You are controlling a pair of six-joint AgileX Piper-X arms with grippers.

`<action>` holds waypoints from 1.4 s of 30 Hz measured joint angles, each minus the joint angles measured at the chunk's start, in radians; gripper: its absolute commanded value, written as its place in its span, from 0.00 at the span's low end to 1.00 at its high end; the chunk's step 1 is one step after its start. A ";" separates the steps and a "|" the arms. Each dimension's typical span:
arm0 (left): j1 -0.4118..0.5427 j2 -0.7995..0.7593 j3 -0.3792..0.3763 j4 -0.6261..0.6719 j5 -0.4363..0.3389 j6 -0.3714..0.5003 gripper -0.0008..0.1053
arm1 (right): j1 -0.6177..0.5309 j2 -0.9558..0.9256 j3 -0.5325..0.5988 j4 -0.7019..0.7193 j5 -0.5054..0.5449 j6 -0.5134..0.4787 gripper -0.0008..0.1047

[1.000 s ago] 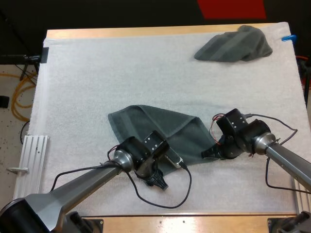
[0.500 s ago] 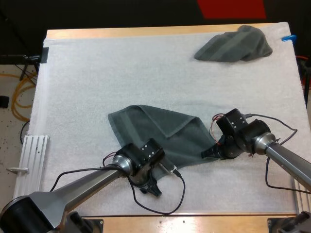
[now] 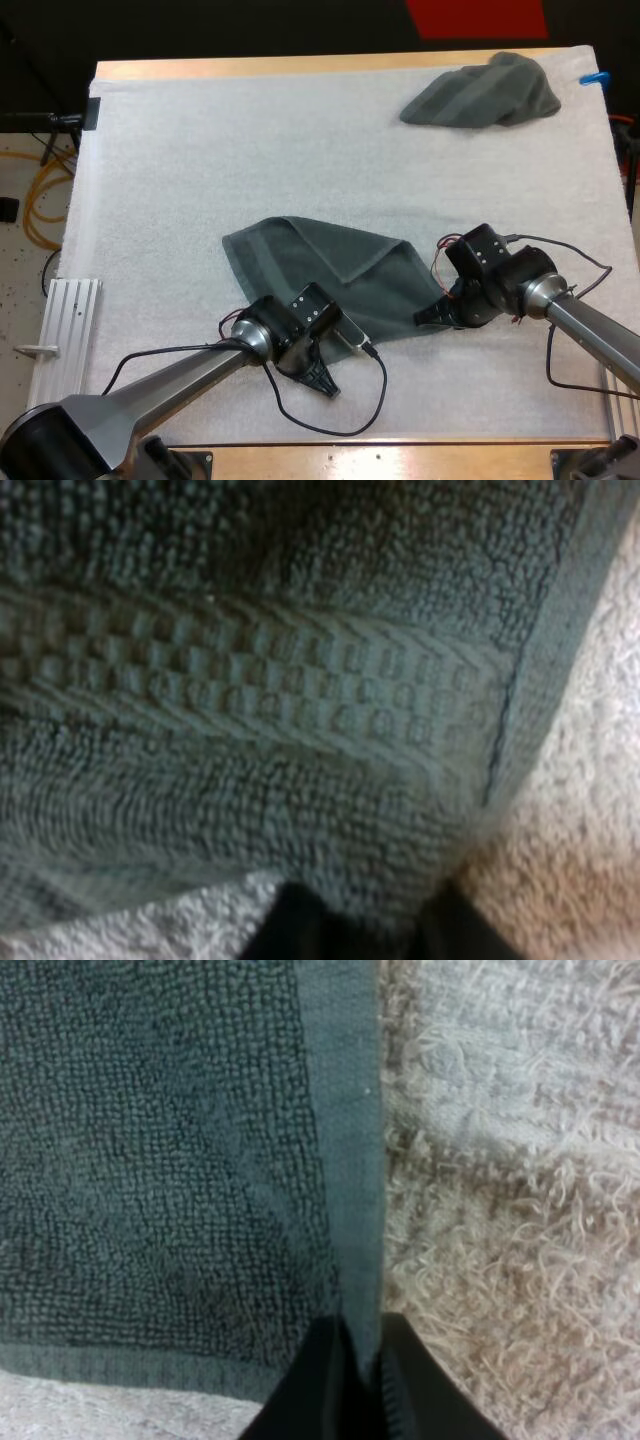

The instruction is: Pick towel from pile fold and stack

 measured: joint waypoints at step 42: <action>0.053 -0.485 -0.512 0.225 0.181 -0.011 0.01 | 0.103 -0.357 -0.504 0.562 0.155 0.047 0.01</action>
